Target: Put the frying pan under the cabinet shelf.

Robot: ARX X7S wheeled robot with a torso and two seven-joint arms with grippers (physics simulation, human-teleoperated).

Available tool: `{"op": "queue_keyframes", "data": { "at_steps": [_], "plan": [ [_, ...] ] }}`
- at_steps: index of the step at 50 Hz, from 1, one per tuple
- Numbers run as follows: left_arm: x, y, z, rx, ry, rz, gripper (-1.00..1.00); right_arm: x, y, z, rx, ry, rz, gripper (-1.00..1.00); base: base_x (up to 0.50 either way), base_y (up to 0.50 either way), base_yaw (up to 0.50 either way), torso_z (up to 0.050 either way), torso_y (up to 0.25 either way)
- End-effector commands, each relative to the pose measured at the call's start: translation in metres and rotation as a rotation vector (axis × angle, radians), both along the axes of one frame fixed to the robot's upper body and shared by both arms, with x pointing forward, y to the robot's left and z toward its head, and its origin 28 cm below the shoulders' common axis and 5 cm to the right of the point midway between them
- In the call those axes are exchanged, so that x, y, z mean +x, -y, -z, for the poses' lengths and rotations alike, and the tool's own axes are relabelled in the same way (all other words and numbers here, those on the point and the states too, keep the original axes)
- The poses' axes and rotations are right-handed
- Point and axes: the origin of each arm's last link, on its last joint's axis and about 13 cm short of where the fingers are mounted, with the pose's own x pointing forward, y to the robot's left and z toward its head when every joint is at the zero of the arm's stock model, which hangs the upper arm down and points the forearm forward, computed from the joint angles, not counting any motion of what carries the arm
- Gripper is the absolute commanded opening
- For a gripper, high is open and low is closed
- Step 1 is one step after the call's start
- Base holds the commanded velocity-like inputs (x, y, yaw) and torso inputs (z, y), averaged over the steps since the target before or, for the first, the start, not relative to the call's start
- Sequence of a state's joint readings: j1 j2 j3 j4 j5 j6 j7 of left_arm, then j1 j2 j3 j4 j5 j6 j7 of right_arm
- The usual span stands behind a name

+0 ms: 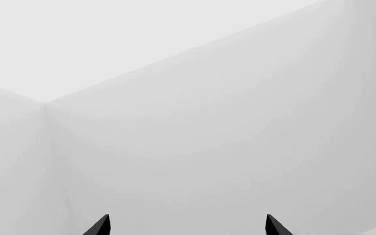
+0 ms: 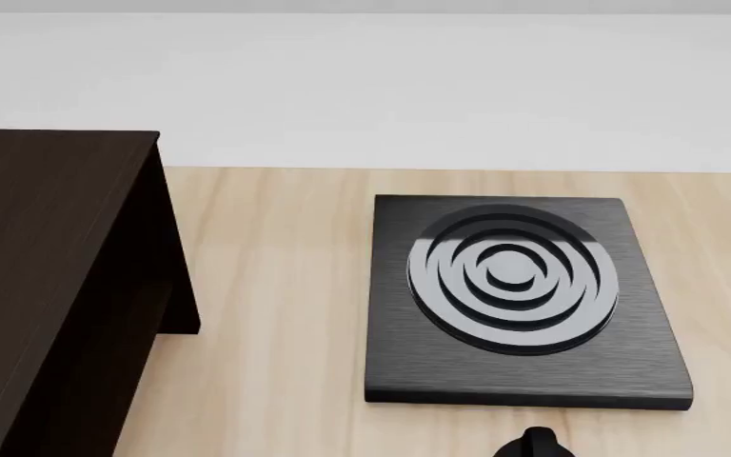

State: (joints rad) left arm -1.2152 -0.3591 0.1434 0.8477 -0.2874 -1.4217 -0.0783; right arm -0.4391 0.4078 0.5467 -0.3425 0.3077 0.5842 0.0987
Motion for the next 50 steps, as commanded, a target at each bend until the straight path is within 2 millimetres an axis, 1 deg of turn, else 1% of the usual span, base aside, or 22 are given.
{"op": "queue_keyframes", "data": {
  "at_steps": [1, 13, 24, 29, 36, 50],
  "plan": [
    [-0.001, 0.002, 0.000, 0.002, -0.001, 0.003, 1.00, 0.001, 0.005, 0.008, 0.007, -0.023, 0.007, 1.00, 0.00, 0.00, 0.00, 0.000, 0.000],
    [0.001, 0.004, 0.001, 0.017, 0.000, 0.004, 1.00, 0.007, 0.008, 0.020, 0.023, -0.059, -0.001, 1.00, 0.00, 0.00, 0.00, 0.000, 0.000],
    [0.001, 0.006, -0.001, 0.012, 0.009, 0.012, 1.00, 0.011, 0.014, 0.023, 0.025, -0.068, 0.015, 1.00, 0.00, 0.00, 0.00, 0.000, 0.000],
    [-0.002, 0.008, -0.005, 0.018, 0.019, 0.019, 1.00, 0.016, 0.017, 0.022, 0.023, -0.071, 0.016, 1.00, 0.00, 0.00, 0.00, 0.000, 0.000],
    [-0.007, 0.010, -0.012, 0.026, 0.036, 0.024, 1.00, 0.017, 0.021, 0.022, 0.025, -0.073, 0.026, 1.00, 0.00, 0.00, 0.00, 0.000, 0.000],
    [-0.012, 0.014, -0.014, 0.038, 0.050, 0.042, 1.00, 0.023, 0.023, 0.041, 0.069, -0.105, 0.022, 1.00, 0.00, 0.00, 0.00, 0.000, 0.000]
  ]
}}
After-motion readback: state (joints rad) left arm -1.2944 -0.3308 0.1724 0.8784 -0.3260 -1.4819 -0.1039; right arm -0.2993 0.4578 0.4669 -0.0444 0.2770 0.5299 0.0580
